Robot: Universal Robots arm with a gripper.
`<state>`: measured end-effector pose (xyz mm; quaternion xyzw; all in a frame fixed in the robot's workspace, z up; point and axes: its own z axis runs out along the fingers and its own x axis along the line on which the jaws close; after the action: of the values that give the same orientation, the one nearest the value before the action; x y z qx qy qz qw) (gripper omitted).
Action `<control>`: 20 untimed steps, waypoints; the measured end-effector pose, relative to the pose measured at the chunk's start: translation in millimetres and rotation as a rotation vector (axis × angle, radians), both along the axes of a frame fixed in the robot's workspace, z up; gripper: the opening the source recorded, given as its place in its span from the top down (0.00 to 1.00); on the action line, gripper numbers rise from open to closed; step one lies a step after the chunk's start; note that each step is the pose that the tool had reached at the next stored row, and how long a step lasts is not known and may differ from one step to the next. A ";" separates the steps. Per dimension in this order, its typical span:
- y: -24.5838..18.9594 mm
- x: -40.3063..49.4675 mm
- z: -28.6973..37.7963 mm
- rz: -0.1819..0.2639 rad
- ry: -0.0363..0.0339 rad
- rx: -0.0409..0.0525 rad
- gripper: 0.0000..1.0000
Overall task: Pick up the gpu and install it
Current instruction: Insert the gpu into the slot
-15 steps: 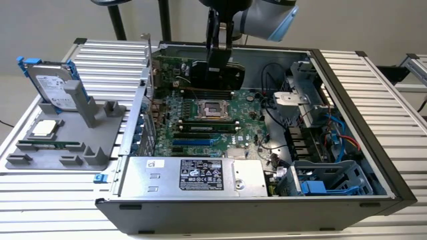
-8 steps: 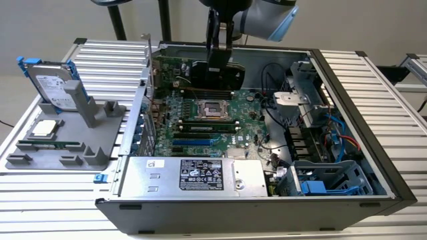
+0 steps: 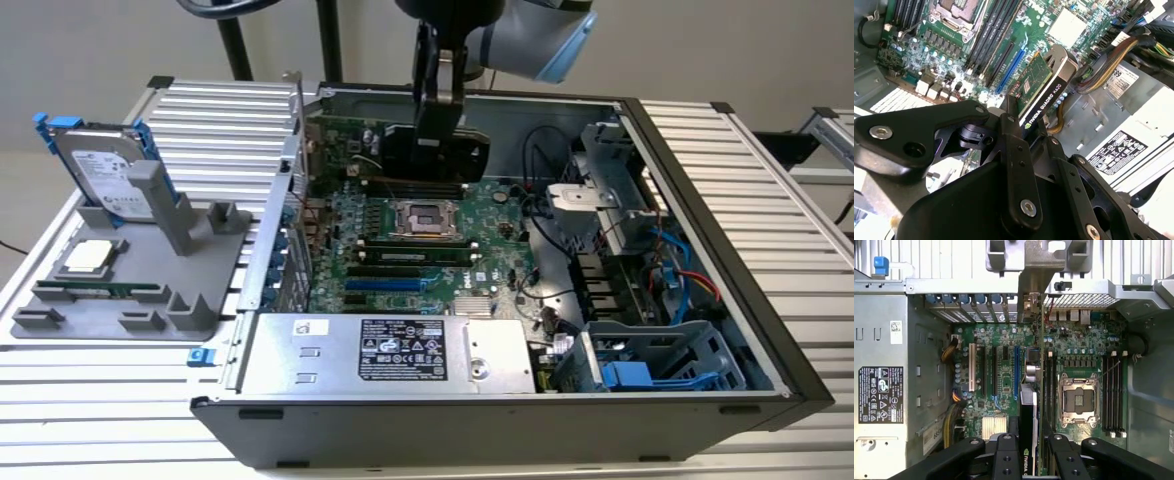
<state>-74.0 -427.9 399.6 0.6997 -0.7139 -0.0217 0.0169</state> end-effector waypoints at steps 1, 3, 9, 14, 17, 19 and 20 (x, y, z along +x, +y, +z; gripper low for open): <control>0.0 0.0 -0.4 0.000 -0.0002 0.0001 1.00; 0.0 0.0 -1.1 0.000 -0.0003 0.0001 1.00; 0.0 1.2 -3.3 0.000 -0.0005 0.0000 1.00; 0.0 1.9 -5.8 0.000 -0.0005 0.0000 1.00; 0.0 2.2 -7.1 0.000 -0.0018 0.0000 1.00; 0.0 2.4 -8.1 0.000 -0.0043 -0.0005 1.00; 0.0 2.4 -8.6 0.000 -0.0059 -0.0008 1.00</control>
<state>-71.6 -427.9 391.0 0.6998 -0.7140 -0.0193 0.0151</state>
